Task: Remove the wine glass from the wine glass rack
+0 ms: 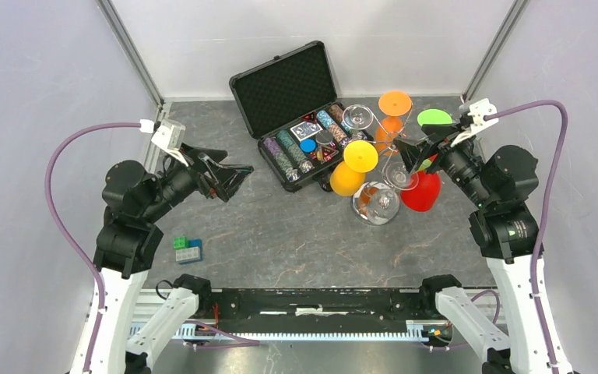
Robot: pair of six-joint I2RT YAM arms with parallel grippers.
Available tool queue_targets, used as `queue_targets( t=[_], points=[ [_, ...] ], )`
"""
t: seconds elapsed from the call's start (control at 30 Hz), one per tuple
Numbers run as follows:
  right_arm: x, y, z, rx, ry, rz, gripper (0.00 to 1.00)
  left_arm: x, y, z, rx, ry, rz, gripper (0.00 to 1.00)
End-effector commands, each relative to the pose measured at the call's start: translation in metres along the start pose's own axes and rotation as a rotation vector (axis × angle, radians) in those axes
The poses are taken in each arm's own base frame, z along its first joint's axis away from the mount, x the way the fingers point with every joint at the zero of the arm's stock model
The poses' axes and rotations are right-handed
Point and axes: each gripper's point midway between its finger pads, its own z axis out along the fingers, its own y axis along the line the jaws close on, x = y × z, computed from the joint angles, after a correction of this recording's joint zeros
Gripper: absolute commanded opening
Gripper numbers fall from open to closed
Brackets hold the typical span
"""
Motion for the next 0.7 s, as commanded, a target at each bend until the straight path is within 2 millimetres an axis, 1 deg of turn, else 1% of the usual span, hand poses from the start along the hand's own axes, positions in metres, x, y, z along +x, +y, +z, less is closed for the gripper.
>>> queue_targets(
  t=[0.0, 0.17, 0.33, 0.4, 0.47, 0.5, 0.53, 0.57, 0.6, 0.67],
  points=[
    [-0.01, 0.008, 0.0, -0.042, -0.051, -0.006, 0.78, -0.009, -0.017, 0.0, 0.091, -0.044, -0.021, 1.0],
    [-0.008, 0.011, -0.001, -0.06, -0.057, -0.012, 0.78, -0.001, -0.016, 0.003, 0.11, -0.057, -0.03, 1.0],
    [-0.005, 0.009, -0.002, -0.049, -0.055, -0.018, 0.78, 0.001, -0.004, 0.007, 0.028, -0.046, -0.153, 1.0],
    [-0.004, 0.009, -0.002, -0.05, -0.055, -0.017, 0.78, -0.007, -0.016, 0.006, 0.091, -0.065, -0.144, 1.0],
    [-0.003, 0.008, 0.0, -0.051, -0.061, -0.01, 0.78, -0.018, -0.04, 0.009, 0.247, -0.098, -0.15, 1.0],
    [-0.002, 0.009, 0.0, -0.052, -0.066, -0.001, 0.78, -0.024, -0.055, 0.011, 0.356, -0.104, -0.154, 1.0],
    [-0.003, 0.01, 0.0, -0.056, -0.074, 0.001, 0.78, -0.029, -0.068, 0.013, 0.451, -0.099, -0.192, 1.0],
    [-0.002, 0.01, 0.0, -0.059, -0.078, 0.003, 0.78, -0.034, -0.076, 0.017, 0.538, -0.098, -0.228, 1.0],
    [-0.002, 0.011, -0.001, -0.061, -0.08, 0.003, 0.78, -0.036, -0.082, 0.022, 0.605, -0.093, -0.299, 1.0],
    [-0.002, 0.011, -0.003, -0.06, -0.085, 0.001, 0.78, -0.038, -0.083, 0.036, 0.665, -0.108, -0.394, 1.0]
  ],
)
